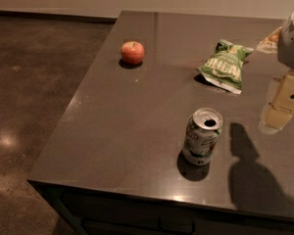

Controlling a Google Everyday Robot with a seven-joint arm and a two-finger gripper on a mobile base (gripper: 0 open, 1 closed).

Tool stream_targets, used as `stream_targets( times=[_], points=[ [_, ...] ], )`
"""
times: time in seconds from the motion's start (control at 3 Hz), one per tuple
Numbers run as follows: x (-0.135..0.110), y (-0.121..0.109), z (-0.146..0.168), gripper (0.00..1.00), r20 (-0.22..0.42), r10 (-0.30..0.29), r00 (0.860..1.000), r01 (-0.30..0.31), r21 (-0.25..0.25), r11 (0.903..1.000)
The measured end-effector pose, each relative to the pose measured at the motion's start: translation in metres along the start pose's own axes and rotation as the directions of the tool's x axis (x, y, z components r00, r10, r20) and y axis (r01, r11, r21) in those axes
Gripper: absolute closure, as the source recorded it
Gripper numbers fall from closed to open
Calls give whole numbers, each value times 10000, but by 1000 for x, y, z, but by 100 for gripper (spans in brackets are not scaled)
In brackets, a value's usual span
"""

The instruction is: Move green jalapeno chip bag near 7up can

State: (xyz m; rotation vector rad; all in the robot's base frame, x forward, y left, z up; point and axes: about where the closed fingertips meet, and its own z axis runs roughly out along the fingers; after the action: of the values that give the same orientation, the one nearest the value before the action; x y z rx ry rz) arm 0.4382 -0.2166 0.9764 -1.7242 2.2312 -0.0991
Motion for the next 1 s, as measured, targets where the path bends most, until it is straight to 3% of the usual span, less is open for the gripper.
stream_targets(
  times=[0.33,0.67,1.0],
  points=[
    [0,-2,0,0,-34,39,10000,-39,39,10000],
    [9,-26,7,0,-524,605,9968,-599,134,9981],
    [22,-59,19,0,-670,1371,9883,-1356,267,9904]
  ],
)
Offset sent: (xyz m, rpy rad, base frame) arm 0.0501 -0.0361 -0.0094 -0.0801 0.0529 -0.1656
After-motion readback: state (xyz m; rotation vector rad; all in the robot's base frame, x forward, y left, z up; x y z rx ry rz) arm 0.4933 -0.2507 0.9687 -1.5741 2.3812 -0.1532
